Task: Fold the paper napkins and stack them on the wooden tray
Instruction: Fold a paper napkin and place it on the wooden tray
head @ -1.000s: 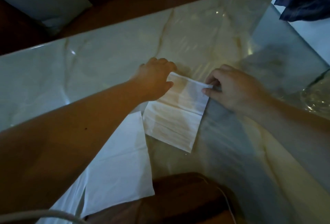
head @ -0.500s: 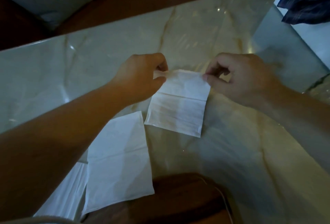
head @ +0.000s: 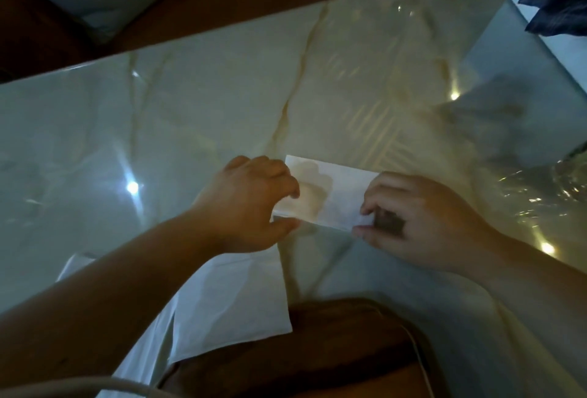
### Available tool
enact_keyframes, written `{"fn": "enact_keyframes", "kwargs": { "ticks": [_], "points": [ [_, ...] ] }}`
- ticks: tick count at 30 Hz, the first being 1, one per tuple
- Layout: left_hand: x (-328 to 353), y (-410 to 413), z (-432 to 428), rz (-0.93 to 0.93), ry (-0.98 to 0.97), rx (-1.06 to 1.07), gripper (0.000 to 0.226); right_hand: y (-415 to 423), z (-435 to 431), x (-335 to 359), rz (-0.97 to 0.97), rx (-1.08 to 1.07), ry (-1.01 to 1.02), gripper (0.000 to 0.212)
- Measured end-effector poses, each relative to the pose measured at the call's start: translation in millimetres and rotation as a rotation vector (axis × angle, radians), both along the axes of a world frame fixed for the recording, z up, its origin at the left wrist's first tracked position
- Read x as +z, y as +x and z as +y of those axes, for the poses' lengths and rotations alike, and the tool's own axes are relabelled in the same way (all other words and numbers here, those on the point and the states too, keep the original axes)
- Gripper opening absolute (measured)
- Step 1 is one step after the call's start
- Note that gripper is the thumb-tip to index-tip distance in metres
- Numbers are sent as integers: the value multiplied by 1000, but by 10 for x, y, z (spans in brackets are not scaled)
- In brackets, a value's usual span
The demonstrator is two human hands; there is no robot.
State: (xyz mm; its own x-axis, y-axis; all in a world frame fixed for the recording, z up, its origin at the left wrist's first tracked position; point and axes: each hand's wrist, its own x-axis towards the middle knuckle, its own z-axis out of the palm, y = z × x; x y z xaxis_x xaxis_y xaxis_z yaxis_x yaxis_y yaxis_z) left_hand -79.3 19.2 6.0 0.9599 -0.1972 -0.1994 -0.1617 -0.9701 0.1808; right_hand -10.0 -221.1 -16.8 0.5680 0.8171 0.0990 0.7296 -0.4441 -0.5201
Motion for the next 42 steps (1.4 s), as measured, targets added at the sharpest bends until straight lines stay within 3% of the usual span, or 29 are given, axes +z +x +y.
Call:
{"fn": "enact_keyframes", "kwargs": {
  "ticks": [5,9,14,19,24,27,29,35,42],
  "points": [
    [-67,163,27,-75,-137,129,29,224,45,-5,16,-272,61,18],
    [-146,349,9,-85,-152,205,31,299,115,-72,31,-418,-44,19],
    [-189,524,-12,-26,-5,203,41,276,164,-129,78,-440,-125,19],
    [-185,530,-12,-23,-42,234,16,293,201,-142,85,-433,-111,10],
    [0,352,-97,-45,-368,485,6,218,137,45,294,-514,171,13],
    [169,209,-160,8,-785,718,13,171,92,194,459,-489,348,8],
    [282,64,-195,20,-933,790,17,126,68,305,457,-456,390,14],
    [559,-557,-280,18,-987,873,11,-231,47,604,544,-346,423,13],
    [614,-1391,-301,46,-964,982,8,-814,61,628,618,-259,307,11]
  ]
}}
